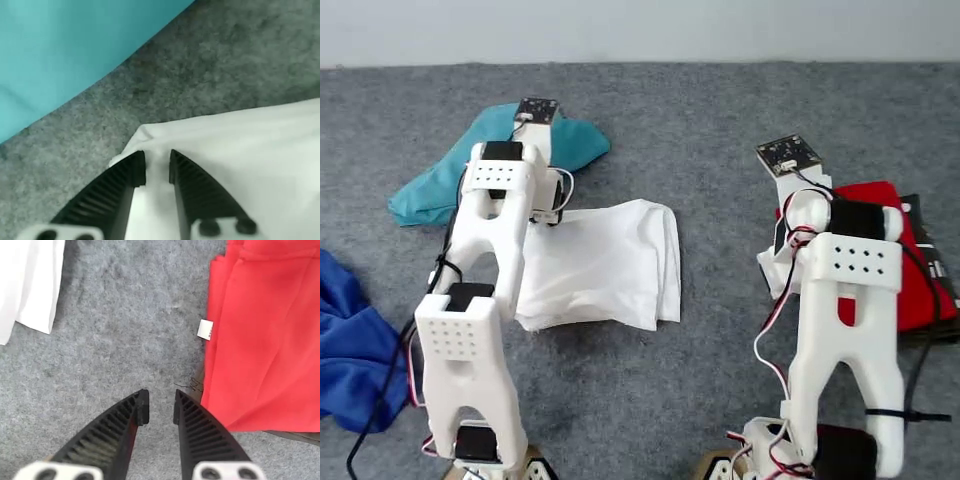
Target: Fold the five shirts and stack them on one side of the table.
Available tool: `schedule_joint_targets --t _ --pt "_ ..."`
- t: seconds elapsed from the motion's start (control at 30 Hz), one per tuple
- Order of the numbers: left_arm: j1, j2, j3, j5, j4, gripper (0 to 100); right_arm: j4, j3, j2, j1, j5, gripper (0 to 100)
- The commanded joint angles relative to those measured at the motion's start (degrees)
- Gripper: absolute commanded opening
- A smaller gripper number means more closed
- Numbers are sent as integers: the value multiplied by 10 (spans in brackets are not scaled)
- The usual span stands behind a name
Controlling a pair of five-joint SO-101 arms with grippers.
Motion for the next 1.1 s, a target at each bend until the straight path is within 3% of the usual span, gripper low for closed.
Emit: schedule_joint_targets --t 0.0,0.3,0.5,0.7,0.9,1.07 --pt "-19 -5 -1 -1 -6 92 -9 -3 -20 -4 -5 101" --pt "-37 -58 -4 2 13 92 -9 -2 -22 -17 -5 101" --pt "-39 -128 -58 2 109 110 -14 -3 -17 -56 -5 102" --pt "-40 -194 -109 -2 244 120 -130 28 -15 -114 -9 104" --pt "-36 -249 56 -15 242 120 -255 28 -2 -217 -76 105" --pt "-42 -275 196 -19 240 120 -265 -51 106 -268 -120 105"
